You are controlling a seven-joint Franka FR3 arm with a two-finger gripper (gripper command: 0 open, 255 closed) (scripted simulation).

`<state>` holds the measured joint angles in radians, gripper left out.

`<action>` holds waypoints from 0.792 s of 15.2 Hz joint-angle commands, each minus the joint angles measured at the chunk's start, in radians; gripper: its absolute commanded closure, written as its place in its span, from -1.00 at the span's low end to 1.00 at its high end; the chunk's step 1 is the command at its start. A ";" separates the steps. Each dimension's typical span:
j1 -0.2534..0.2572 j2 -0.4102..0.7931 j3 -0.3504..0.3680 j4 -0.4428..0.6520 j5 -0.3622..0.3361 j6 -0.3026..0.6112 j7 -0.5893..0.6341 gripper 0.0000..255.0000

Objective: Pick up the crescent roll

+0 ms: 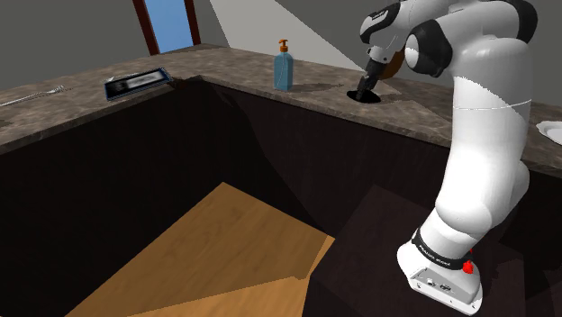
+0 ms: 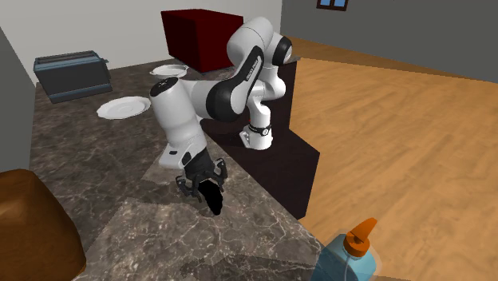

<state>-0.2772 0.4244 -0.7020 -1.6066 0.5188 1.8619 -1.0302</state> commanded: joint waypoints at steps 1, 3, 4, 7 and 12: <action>0.000 -0.004 -0.002 0.007 -0.004 -0.010 0.004 1.00; -0.001 -0.011 -0.005 0.025 -0.011 -0.032 0.012 1.00; -0.001 -0.014 -0.007 0.035 -0.014 -0.043 0.016 1.00; -0.004 -0.021 -0.010 0.065 -0.022 -0.077 0.028 1.00; -0.011 -0.029 -0.015 0.122 -0.032 -0.137 0.047 1.00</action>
<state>-0.2836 0.3923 -0.7171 -1.5027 0.4861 1.7405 -0.9864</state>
